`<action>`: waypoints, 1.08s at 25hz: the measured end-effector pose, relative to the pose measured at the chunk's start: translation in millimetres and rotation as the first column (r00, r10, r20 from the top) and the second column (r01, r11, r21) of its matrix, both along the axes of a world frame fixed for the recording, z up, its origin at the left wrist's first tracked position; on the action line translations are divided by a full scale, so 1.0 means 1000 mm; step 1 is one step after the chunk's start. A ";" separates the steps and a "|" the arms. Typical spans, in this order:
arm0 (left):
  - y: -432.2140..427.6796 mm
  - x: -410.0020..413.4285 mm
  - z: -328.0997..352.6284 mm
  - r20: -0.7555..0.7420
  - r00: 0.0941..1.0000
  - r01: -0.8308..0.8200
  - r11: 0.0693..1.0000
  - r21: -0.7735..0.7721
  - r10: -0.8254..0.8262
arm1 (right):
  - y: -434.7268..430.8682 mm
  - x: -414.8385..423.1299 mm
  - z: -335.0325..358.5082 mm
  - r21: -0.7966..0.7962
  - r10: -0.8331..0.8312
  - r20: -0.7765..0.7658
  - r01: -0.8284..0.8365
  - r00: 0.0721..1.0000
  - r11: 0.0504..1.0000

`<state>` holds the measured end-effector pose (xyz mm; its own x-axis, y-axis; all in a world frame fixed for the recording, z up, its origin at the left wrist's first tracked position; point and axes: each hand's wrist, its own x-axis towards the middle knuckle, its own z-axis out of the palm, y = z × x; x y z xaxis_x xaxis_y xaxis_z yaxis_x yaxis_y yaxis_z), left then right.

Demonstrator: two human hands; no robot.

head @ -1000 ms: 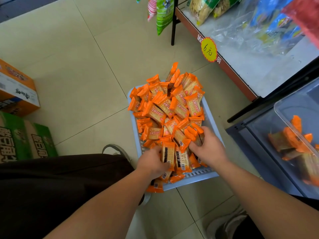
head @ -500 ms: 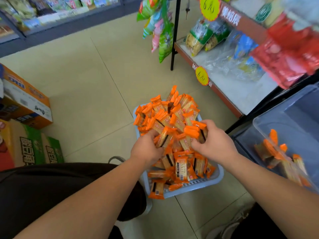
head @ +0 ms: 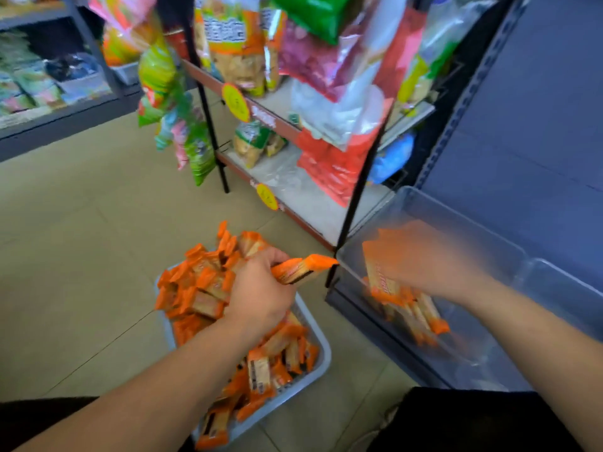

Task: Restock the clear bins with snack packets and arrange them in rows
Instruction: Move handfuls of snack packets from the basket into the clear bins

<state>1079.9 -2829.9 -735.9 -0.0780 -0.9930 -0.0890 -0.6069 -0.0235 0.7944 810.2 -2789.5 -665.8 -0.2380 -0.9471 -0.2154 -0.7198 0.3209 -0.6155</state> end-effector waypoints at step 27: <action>0.045 0.024 -0.052 0.088 0.991 0.087 0.987 0.138 -0.100 | -0.019 0.018 -0.022 0.338 0.286 -0.325 -0.171 0.902 0.925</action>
